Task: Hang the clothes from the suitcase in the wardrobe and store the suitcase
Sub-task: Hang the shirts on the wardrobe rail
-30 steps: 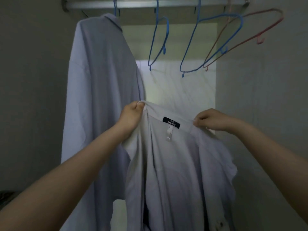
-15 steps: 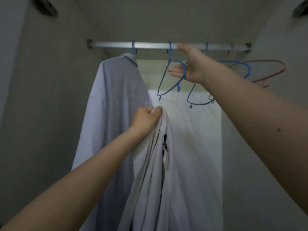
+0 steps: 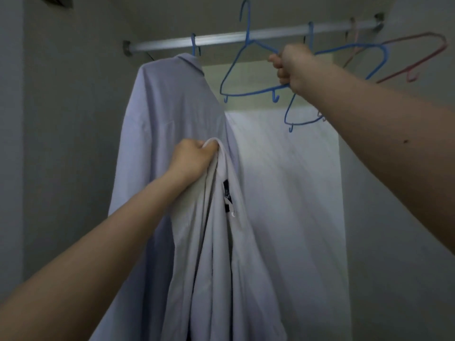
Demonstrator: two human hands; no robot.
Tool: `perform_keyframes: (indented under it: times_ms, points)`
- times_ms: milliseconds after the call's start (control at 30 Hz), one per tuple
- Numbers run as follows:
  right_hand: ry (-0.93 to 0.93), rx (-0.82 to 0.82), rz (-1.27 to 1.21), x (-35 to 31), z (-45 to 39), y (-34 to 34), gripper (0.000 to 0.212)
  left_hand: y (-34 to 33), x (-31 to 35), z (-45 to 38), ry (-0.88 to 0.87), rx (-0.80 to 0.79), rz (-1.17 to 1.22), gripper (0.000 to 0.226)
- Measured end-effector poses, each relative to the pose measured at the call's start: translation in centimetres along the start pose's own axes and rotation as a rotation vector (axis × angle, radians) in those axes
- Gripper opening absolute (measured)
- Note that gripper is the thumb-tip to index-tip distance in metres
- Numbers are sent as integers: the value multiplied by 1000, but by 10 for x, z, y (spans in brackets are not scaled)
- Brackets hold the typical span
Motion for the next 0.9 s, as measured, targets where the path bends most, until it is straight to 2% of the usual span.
perform_keyframes:
  times_ms: [100,200,233,333,367,433,567,667,733,833,900]
  points:
    - [5,69,-12,14,8,12,34,-5,-14,12,-19,-87,-220,53]
    - [82,111,3,25,29,34,27,-18,-36,29,39,-190,-206,51]
    - [96,84,-35,30,38,42,26,-22,-46,37,139,-207,-65,47]
    - [109,-35,-174,48,72,65,22,-39,-70,63,630,-274,606,33]
    - [91,-52,-210,58,84,74,23,-44,-76,70,742,-303,730,32]
    - [44,-82,-262,82,106,94,26,-52,-87,76,840,-322,794,33]
    - [-64,-142,-351,132,149,129,17,-58,-101,80,899,-293,845,29]
    - [-164,-121,-421,175,177,147,21,-59,-107,92,859,-262,914,19]
    - [-214,-98,-466,204,195,154,20,-63,-107,107,829,-292,993,22]
    - [-315,-51,-503,248,231,157,22,-76,-122,132,818,-285,1057,40]
    - [-373,-17,-532,273,257,156,27,-85,-131,150,853,-281,1061,36]
Point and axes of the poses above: each hand's wrist, its own z-axis away from the middle knuckle, its own y-axis out of the back of the hand, x = y × z, the point moved 4 cm from there along -z, towards the middle knuckle, and after that the axes turned 1 degree about z, right-handed, at the moved point
